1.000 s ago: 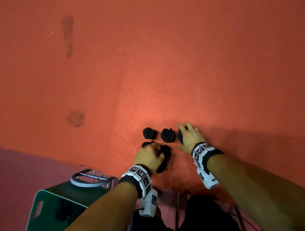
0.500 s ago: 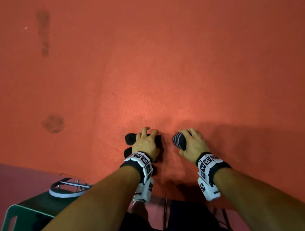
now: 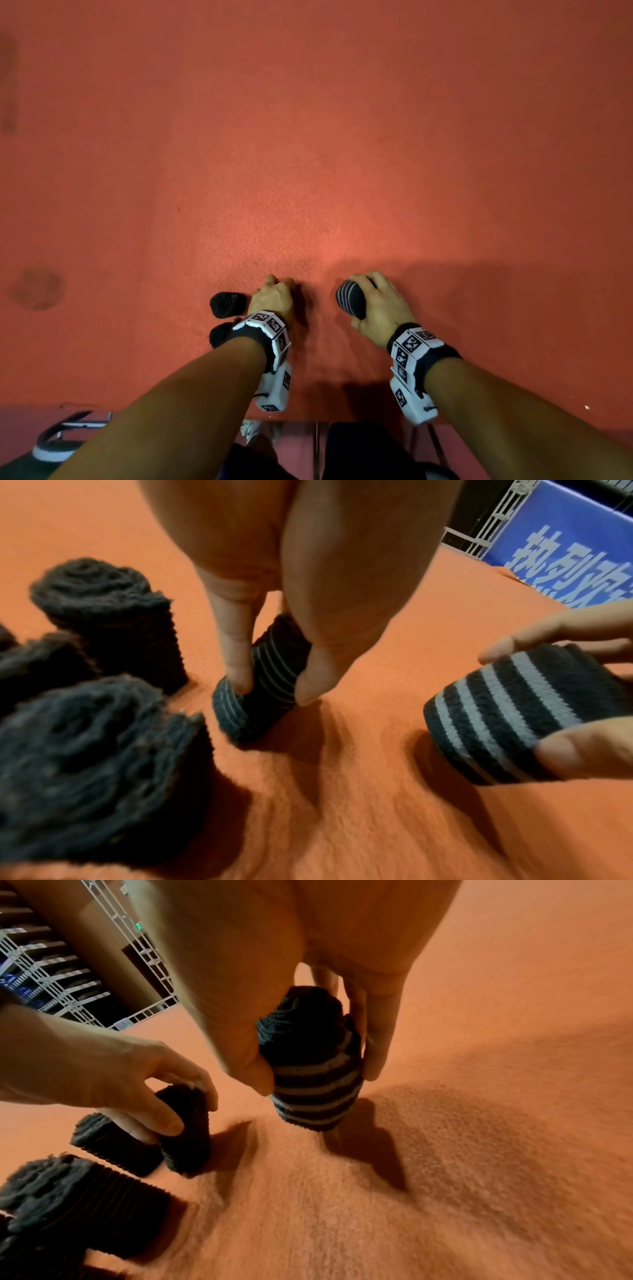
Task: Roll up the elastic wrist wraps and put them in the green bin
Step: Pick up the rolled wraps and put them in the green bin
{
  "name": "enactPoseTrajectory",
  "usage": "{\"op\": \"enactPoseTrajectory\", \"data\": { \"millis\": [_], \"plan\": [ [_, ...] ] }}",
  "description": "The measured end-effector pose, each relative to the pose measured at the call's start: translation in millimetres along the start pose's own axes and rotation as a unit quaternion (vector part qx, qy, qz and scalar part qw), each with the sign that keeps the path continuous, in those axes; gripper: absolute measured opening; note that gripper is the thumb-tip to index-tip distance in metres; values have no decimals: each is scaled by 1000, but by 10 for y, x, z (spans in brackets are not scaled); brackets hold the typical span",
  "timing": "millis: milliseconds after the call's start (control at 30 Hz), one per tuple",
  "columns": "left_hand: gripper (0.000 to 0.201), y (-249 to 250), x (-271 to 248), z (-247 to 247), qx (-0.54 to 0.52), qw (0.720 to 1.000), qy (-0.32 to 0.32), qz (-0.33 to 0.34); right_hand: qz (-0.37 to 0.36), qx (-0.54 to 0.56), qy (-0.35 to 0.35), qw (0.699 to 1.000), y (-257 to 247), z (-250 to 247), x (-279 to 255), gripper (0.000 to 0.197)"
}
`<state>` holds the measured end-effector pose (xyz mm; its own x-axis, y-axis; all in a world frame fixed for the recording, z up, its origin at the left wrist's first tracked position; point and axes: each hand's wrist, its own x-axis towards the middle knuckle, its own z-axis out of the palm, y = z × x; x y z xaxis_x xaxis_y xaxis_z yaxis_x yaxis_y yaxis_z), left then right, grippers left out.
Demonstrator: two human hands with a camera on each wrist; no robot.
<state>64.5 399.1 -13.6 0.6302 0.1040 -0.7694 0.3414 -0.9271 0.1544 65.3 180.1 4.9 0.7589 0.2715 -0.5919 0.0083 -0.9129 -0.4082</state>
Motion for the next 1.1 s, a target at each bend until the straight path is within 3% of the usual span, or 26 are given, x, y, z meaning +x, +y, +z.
{"op": "enactPoseTrajectory", "data": {
  "millis": [267, 633, 1100],
  "plan": [
    [39, -197, -360, -65, -83, 993, 75, 28, -35, -36, -2, 999, -451, 9, -35, 76],
    [44, -1080, -1163, -331, -176, 965, 185, 56, -118, -73, 33, 990, -1570, -16, -273, 75],
    [47, -2328, -2063, -616, -219, 927, 304, -14, -235, -135, 68, 960, -3142, 151, -664, 73]
  ]
}}
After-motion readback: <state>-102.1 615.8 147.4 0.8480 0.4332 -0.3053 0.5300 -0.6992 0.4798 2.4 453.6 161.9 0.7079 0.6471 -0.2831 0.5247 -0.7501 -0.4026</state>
